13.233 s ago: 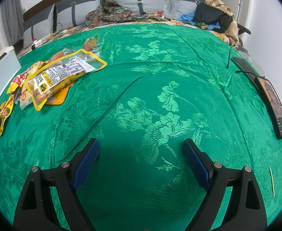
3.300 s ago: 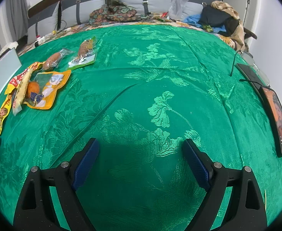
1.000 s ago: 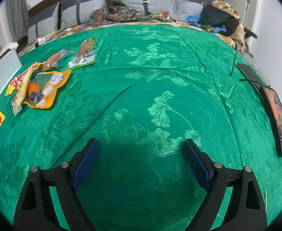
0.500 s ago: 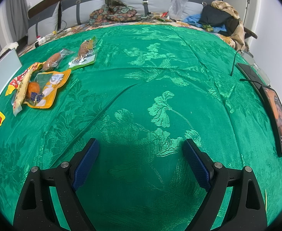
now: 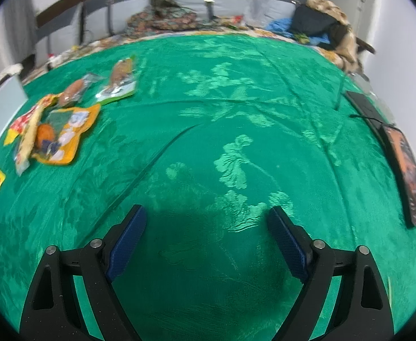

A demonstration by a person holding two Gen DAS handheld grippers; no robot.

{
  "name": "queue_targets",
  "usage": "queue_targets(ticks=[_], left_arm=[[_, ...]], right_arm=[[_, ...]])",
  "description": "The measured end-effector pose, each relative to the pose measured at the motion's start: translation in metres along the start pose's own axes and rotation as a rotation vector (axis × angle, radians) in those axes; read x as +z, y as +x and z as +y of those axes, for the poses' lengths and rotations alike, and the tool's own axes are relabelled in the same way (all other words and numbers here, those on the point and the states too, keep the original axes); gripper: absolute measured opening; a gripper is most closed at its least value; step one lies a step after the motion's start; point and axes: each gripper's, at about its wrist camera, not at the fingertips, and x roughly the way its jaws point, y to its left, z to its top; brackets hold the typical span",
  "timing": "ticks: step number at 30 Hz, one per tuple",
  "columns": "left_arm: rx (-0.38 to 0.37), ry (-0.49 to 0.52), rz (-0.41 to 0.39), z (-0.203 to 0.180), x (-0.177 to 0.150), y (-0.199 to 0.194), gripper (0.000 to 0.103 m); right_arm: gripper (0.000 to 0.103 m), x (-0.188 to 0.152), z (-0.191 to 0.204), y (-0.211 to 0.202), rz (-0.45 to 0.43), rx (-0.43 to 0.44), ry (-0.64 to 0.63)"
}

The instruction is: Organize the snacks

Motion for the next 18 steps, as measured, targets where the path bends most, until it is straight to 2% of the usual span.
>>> queue_targets(ticks=[2, 4, 7, 9, 11, 13, 18], left_arm=[[0.000, 0.000, 0.000, 0.000, 0.000, 0.000, 0.103], [-0.001, 0.000, 0.000, 0.000, 0.000, 0.000, 0.103], [0.000, 0.000, 0.000, 0.000, 0.001, 0.001, 0.103], [-0.001, 0.000, 0.000, 0.000, 0.001, 0.001, 0.103], [-0.001, 0.000, 0.000, 0.000, 0.001, 0.001, 0.103], [-0.001, 0.000, 0.000, 0.000, 0.001, 0.001, 0.103], [-0.001, 0.000, 0.000, 0.000, 0.001, 0.002, 0.103]], right_arm=[[0.090, 0.009, 0.012, -0.012, -0.042, 0.054, 0.039], [0.090, 0.025, 0.045, -0.023, -0.066, 0.158, 0.031], [0.090, 0.044, 0.105, -0.023, -0.031, 0.278, -0.067], [0.090, 0.053, 0.144, -0.018, 0.003, 0.319, -0.135], [0.090, 0.059, 0.178, -0.009, 0.030, 0.307, -0.196], [0.088, 0.064, 0.206, 0.004, 0.047, 0.247, -0.252], [0.087, 0.065, 0.235, 0.028, 0.112, 0.141, -0.337]])
